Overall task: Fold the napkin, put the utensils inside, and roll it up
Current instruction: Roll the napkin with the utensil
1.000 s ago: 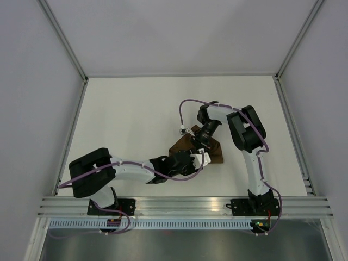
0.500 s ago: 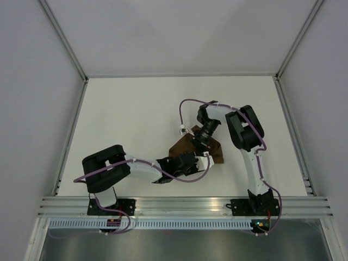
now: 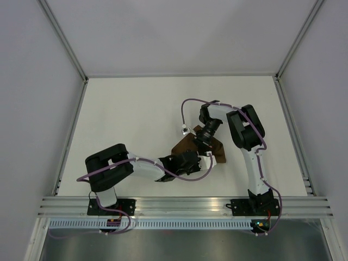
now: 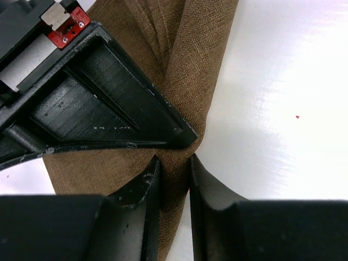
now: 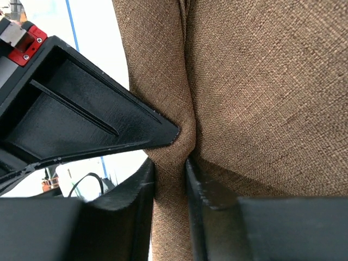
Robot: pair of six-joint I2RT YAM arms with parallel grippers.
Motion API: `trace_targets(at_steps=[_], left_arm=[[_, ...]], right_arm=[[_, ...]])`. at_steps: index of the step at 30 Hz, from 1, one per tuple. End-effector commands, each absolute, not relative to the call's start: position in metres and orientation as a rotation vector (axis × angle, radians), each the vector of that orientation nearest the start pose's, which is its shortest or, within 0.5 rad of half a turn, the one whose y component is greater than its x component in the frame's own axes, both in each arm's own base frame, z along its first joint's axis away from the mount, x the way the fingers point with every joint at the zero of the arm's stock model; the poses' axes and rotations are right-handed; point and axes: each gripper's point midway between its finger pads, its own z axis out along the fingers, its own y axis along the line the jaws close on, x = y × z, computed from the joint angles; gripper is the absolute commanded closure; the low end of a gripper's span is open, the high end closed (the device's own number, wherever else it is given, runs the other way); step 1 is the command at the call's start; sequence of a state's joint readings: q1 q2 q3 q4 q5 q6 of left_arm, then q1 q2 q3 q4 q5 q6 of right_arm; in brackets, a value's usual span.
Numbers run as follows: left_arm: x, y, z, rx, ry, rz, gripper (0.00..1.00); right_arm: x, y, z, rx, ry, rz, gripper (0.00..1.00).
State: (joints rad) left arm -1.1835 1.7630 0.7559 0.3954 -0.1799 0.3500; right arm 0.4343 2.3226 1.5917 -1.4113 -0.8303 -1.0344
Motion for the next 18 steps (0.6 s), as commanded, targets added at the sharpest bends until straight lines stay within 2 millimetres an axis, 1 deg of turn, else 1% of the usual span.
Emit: trace_targets(at_steps=[1,2,4,5,6,9,10,12,14,16,17,18], left_arm=[[0.184,-0.382,-0.003,1.562,1.715,-0.400,0.98],[0.182,-0.381,-0.005,1.568,1.727,-0.423,0.98],[0.180,-0.380,-0.007,1.573,1.766,-0.477,0.98],[0.177,-0.381,-0.008,1.585,1.773,-0.509,0.98],[0.178,-0.377,-0.009,1.583,1.797,-0.515,0.98],[0.178,-0.376,-0.007,1.580,1.816,-0.566,0.98],[0.178,-0.376,-0.006,1.577,1.818,-0.578,0.98],[0.179,-0.375,-0.006,1.571,1.829,-0.605,0.98],[0.180,-0.374,-0.004,1.565,1.844,-0.633,0.98],[0.180,-0.373,-0.005,1.559,1.863,-0.653,0.98],[0.182,-0.373,-0.003,1.552,1.872,-0.685,0.98],[0.182,-0.372,-0.003,1.545,1.886,-0.707,0.98]], right_arm=[[0.241,0.217,-0.009,-1.865,2.355,1.331,0.63],[0.242,0.218,-0.005,-1.855,2.347,1.330,0.56],[0.245,0.220,0.009,-1.844,2.308,1.330,0.50],[0.245,0.221,0.015,-1.844,2.294,1.331,0.49],[0.248,0.220,0.022,-1.832,2.275,1.318,0.47],[0.258,0.217,0.038,-1.779,2.258,1.303,0.43],[0.261,0.217,0.041,-1.763,2.255,1.296,0.34],[0.269,0.214,0.049,-1.717,2.263,1.276,0.30],[0.282,0.210,0.059,-1.663,2.248,1.236,0.30],[0.294,0.208,0.071,-1.617,2.228,1.191,0.26],[0.301,0.202,0.076,-1.576,2.229,1.176,0.26],[0.307,0.200,0.085,-1.529,2.227,1.156,0.26]])
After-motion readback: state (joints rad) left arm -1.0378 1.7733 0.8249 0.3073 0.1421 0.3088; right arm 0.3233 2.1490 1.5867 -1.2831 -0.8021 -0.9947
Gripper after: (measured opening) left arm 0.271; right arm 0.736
